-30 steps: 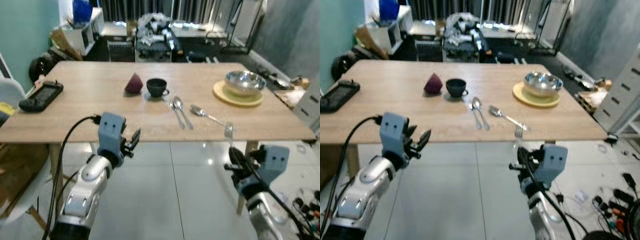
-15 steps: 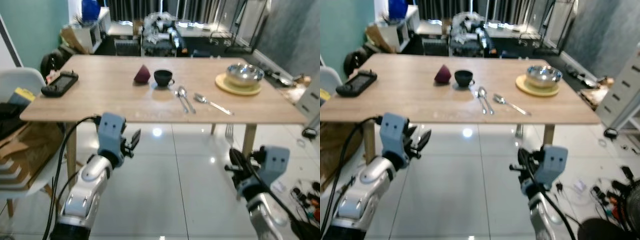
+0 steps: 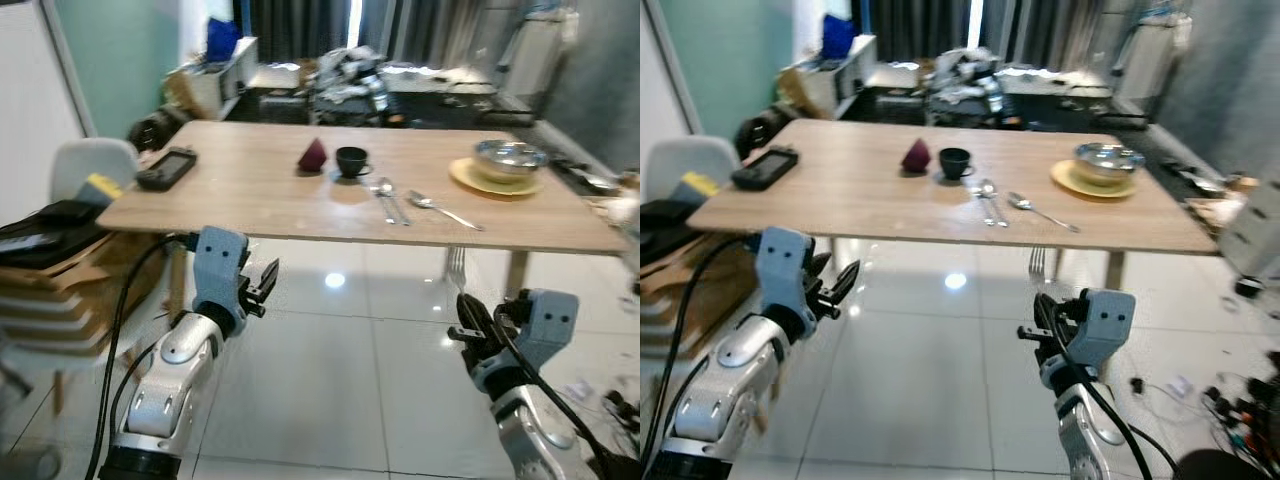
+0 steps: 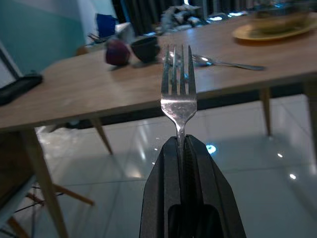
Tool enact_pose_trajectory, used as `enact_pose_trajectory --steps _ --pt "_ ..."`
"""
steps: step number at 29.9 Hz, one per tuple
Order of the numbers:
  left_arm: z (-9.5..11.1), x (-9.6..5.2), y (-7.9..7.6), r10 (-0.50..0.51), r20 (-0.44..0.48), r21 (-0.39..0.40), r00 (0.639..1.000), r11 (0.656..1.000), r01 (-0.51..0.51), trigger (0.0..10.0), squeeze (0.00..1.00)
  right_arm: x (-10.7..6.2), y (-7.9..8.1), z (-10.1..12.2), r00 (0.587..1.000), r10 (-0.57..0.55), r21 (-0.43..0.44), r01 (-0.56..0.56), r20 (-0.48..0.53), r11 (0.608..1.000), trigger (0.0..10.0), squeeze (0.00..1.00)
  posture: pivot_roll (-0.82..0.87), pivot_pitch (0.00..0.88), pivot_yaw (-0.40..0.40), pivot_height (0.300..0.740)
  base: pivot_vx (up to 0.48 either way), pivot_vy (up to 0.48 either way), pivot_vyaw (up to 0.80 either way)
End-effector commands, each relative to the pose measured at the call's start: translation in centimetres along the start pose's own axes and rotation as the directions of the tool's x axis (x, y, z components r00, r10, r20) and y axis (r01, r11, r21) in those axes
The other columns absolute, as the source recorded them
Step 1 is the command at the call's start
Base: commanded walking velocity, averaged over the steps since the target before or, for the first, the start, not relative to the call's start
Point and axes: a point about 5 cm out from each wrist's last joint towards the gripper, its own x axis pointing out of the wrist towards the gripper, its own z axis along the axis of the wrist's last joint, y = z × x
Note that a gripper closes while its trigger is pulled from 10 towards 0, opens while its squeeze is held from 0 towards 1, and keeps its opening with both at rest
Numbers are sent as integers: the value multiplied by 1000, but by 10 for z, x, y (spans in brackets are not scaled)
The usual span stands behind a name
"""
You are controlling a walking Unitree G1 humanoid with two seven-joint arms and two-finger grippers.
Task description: Setting the table
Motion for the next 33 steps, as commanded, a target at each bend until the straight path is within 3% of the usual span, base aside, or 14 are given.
enact_pose_trajectory --steps 1,14,17,24,33 --pt "-3 0 1 3 -13 -1 1000 1000 -3 10000 0 -1 -1 -3 1000 -4 8 5 -17 1000 10000 0 73 47 60 740 0 0 0" --pt "-6 -1 1 -4 -19 4 1000 1000 4 10000 0 -1 -1 -5 1000 -4 6 4 -22 1000 10000 0 75 39 63 740 0 0 -62" --pt "-9 -1 2 -3 -34 6 999 1000 4 10000 0 -1 -2 -8 999 -6 2 6 -31 1000 10000 0 75 39 63 740 0 0 -800" --pt "-51 -17 2 8 -178 40 984 999 -1 10000 0 -13 -10 -44 987 -19 -124 -1 -162 992 10000 0 76 35 65 740 0 0 -800" --pt "-70 -28 1 21 -240 46 970 999 -10 10000 0 -22 -16 -60 975 -37 -119 11 -221 993 10000 0 79 36 63 740 0 0 -800"
